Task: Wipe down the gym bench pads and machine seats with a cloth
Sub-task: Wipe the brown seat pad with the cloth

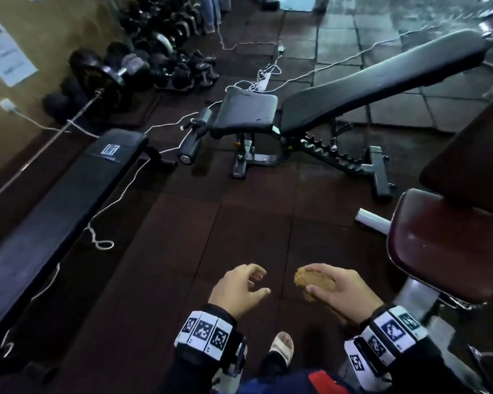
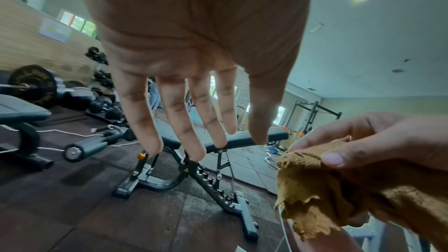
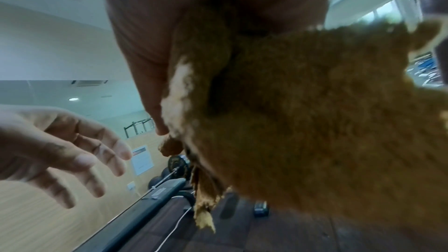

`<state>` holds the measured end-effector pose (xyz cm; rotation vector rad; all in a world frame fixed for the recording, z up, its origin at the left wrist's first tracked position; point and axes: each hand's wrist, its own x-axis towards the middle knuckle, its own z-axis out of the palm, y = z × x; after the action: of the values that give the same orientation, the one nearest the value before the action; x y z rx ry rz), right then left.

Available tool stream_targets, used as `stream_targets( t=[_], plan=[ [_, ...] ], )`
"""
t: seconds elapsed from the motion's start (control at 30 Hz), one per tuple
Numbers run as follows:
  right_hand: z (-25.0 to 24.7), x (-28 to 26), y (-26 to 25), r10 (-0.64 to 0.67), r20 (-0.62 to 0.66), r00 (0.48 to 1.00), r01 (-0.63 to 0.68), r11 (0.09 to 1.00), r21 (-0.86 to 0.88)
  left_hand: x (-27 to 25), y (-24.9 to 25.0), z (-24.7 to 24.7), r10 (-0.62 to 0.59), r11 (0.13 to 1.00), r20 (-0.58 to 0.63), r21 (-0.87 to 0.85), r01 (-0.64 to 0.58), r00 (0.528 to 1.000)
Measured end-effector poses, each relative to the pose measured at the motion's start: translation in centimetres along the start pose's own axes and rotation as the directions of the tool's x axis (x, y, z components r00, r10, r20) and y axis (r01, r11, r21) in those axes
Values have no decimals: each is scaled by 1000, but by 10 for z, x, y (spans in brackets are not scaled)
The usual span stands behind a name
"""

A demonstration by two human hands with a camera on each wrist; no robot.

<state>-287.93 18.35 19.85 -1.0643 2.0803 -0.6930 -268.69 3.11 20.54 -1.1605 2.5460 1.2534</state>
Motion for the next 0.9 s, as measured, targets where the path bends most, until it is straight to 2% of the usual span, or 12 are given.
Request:
stream_targets(
  t=[0.23,0.4,0.5,0.67,0.8,0.9],
  plan=[
    [-46,50,17,180,-132,975,-173,983,63,116,46,-15,141,989,149,28,-147,979],
    [-72,90,24,287,-283,915,-250,955,159,208,78,-21,247,963,286,31,-267,926],
    [-88,113,28,364,-404,839,-280,926,254,270,103,-29,326,927,377,52,-371,867],
    [-112,136,28,488,-463,740,-358,869,342,351,150,-37,429,828,517,103,-551,741],
    [-124,143,34,576,-503,645,-409,816,410,390,186,-21,462,786,592,71,-614,660],
    [-137,142,45,626,-523,578,-417,778,470,408,213,2,472,737,663,67,-673,581]
  ],
)
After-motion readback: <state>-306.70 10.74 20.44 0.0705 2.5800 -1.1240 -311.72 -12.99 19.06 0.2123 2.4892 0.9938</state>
